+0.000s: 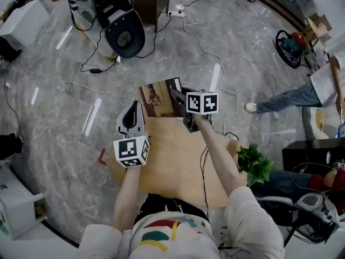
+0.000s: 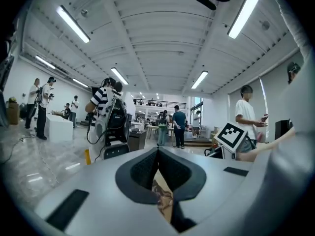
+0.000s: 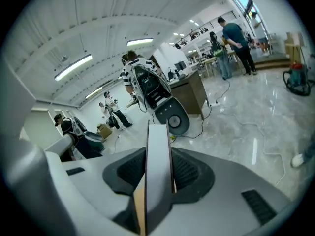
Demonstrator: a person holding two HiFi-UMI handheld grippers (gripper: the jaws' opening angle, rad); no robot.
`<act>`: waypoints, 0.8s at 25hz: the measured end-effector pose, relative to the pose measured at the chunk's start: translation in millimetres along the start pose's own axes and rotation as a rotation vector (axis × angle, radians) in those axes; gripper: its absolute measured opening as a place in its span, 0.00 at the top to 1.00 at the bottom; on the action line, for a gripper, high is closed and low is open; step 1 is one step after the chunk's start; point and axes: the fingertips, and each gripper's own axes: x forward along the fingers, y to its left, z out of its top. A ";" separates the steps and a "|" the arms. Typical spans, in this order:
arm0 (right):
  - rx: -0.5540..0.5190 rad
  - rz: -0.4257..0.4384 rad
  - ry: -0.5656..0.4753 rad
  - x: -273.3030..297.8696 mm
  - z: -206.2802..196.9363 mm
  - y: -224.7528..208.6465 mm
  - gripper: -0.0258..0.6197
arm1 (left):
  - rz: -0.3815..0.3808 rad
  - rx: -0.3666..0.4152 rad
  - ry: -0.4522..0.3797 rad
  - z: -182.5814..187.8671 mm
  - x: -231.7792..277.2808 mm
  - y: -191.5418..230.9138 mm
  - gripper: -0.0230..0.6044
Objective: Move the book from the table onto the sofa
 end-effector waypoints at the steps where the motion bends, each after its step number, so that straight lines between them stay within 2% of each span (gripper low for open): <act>1: -0.047 -0.028 -0.018 -13.2 3.8 9.9 0.72 | 0.002 0.007 -0.013 12.9 -5.6 -3.1 0.95; 5: -0.206 -0.099 -0.106 -72.4 8.7 57.8 0.72 | 0.017 0.009 -0.058 57.9 -34.2 -17.1 0.95; 10: -0.291 -0.107 -0.214 -133.0 -1.4 128.8 0.72 | -0.003 -0.014 -0.137 101.8 -70.4 -40.7 0.95; 17: -0.316 -0.193 -0.463 -227.0 -33.9 206.9 0.72 | -0.087 -0.010 -0.197 128.7 -143.9 -65.7 0.95; 20: -0.332 -0.220 -0.518 -257.0 -48.1 228.3 0.72 | -0.109 -0.012 -0.214 133.4 -173.5 -63.7 0.95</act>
